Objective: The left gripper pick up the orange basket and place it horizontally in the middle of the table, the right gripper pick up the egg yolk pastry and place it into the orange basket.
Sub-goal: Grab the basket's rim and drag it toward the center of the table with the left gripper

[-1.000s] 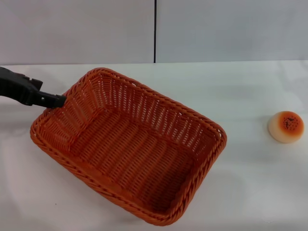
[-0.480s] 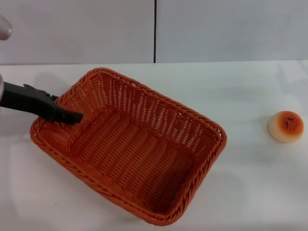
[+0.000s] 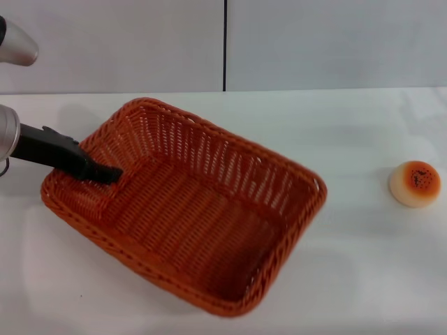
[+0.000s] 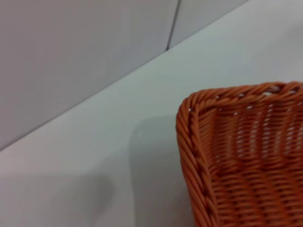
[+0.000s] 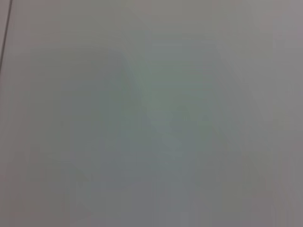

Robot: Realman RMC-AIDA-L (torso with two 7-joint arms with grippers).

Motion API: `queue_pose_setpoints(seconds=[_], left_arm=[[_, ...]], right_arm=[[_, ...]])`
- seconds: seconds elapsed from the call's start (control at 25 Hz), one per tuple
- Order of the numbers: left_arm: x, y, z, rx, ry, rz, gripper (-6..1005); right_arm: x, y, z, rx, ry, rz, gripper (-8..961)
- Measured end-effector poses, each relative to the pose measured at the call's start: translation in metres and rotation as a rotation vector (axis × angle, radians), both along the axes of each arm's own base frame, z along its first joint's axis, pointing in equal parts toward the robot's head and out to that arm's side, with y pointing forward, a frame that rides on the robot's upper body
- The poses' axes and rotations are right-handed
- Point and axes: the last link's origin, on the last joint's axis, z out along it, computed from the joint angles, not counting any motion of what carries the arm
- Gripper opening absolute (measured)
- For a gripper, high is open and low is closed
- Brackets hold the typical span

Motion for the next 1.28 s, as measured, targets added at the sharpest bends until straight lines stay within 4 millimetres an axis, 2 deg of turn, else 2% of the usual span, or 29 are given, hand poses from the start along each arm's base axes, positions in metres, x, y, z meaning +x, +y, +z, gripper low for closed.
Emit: queue_pose_setpoints(seconds=[0.08,0.28,0.48,0.68,0.96,1.28], left_arm=[[-0.001,0.0,-0.002,-0.008,0.014,0.015,829],[-0.003,0.001,-0.012,-0.05,0.019,0.032,661],[-0.002,0.005,-0.02,-0.064,0.02,0.048,551],[0.005,0.014,-0.02,-0.027,0.015,0.08,354],[0.013,0.017,-0.015,0.001,-0.001,0.079,296],[0.024,0.022,0.003,0.132,-0.032,0.15,258]], right_arm=[[0.001,0.001,-0.001,-0.006,-0.003,-0.009,625],[0.0,0.003,-0.001,-0.014,-0.009,-0.008,625],[0.002,0.004,-0.003,-0.022,-0.013,-0.017,625],[0.002,0.005,-0.003,-0.025,-0.015,-0.021,625],[0.004,0.001,-0.004,-0.027,-0.009,-0.031,625],[0.006,-0.001,-0.004,-0.021,-0.004,-0.039,624]])
